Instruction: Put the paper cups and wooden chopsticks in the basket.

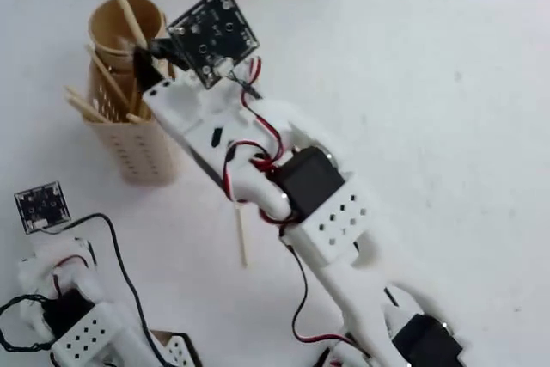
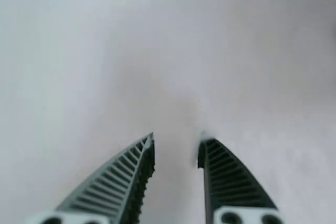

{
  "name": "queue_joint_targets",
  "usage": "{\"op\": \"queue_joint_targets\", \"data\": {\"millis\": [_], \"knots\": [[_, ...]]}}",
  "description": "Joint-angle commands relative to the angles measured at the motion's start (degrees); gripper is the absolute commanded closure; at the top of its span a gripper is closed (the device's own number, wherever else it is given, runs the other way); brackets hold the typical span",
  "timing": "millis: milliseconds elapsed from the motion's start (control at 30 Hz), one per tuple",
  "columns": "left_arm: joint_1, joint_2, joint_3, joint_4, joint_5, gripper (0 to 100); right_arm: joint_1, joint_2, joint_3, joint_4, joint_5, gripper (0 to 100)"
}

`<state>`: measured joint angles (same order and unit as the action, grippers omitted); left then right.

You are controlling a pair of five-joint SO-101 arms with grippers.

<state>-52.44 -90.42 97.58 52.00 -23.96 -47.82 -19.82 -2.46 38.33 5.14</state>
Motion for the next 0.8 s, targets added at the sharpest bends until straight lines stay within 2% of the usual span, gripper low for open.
{"op": "queue_joint_targets", "data": {"millis": [0,133,233,467,667,767], "knots": [[0.7,0.2,-0.2,0.8,-0.4,85,-1.2,0.5,-2.8,-10.6,0.0,98.1],[0.7,0.2,-0.2,0.8,-0.4,85,-2.5,2.9,-3.2,-20.4,0.5,98.1],[0.7,0.2,-0.2,1.0,-0.4,85,-2.9,7.3,-7.6,-21.6,0.5,98.1],[0.7,0.2,-0.2,1.1,-0.4,85,-2.9,22.2,-20.5,-20.8,0.2,98.1],[0.7,0.2,-0.2,1.1,-0.4,85,-2.9,24.5,-21.6,-14.5,0.4,97.9],[0.7,0.2,-0.2,1.1,-0.4,85,-2.0,24.6,-21.5,-14.0,0.1,92.9]]}}
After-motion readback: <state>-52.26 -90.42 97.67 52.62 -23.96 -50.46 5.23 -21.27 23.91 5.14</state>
